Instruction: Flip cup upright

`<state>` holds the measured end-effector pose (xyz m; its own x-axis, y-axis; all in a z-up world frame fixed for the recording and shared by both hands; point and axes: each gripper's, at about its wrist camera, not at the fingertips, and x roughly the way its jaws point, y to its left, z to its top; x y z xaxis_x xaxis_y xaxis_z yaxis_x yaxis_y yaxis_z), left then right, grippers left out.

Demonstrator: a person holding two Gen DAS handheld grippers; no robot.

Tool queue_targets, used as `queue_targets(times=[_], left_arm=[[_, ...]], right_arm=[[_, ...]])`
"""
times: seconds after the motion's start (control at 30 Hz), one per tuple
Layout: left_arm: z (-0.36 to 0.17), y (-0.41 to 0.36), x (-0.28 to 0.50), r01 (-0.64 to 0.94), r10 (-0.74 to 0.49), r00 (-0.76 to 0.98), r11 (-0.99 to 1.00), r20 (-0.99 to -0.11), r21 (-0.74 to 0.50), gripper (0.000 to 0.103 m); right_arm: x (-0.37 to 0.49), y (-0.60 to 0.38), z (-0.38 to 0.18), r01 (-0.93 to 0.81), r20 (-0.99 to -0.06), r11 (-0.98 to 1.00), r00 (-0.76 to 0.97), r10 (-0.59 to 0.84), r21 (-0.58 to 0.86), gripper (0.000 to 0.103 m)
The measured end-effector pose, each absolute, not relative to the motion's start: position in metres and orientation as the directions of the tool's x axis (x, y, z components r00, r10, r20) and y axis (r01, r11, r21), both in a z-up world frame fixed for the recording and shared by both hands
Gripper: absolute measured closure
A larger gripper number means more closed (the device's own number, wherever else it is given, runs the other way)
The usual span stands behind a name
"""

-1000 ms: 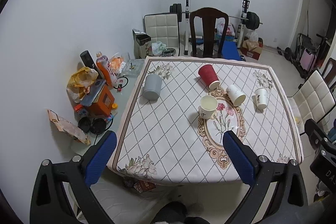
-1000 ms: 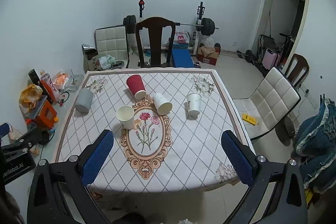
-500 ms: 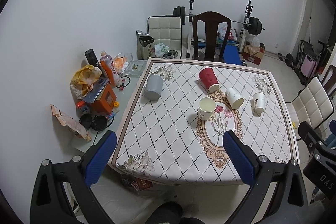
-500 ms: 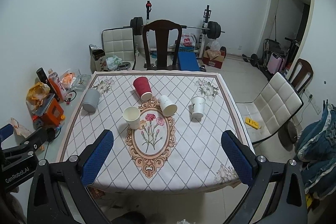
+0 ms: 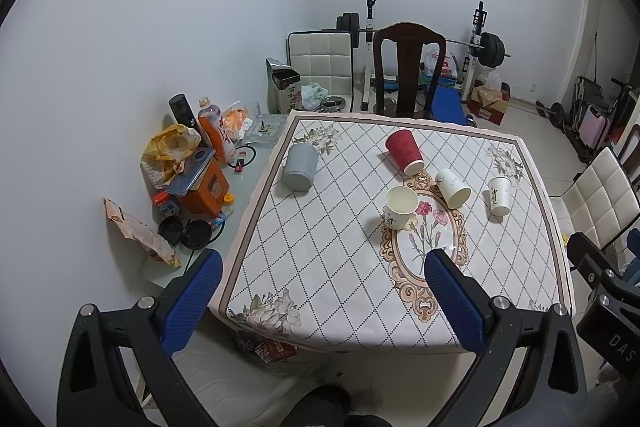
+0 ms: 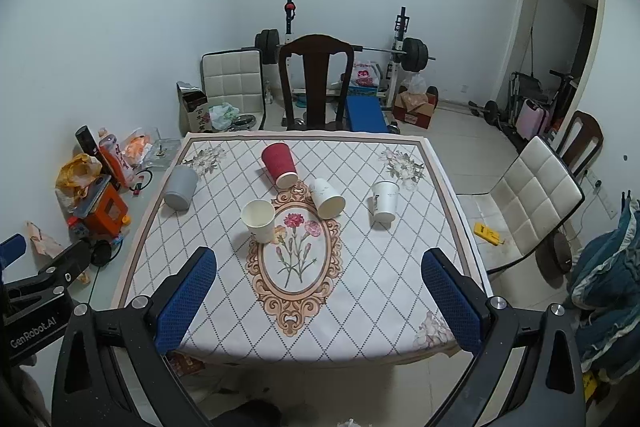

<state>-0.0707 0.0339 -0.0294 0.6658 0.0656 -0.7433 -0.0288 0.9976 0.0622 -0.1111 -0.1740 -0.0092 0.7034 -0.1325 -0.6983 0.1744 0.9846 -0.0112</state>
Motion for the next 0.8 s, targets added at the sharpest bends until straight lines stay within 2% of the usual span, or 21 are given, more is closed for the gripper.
queue_targets(times=[0.8], left_arm=[[-0.0254,0.0378,-0.0728,-0.043,0.087,0.674,0.996,-0.734,0.078,0.000]], right_arm=[[-0.1058,-0.1706,-0.0130,0.149,-0.705,0.989,0.701,-0.111,-0.007,0.000]])
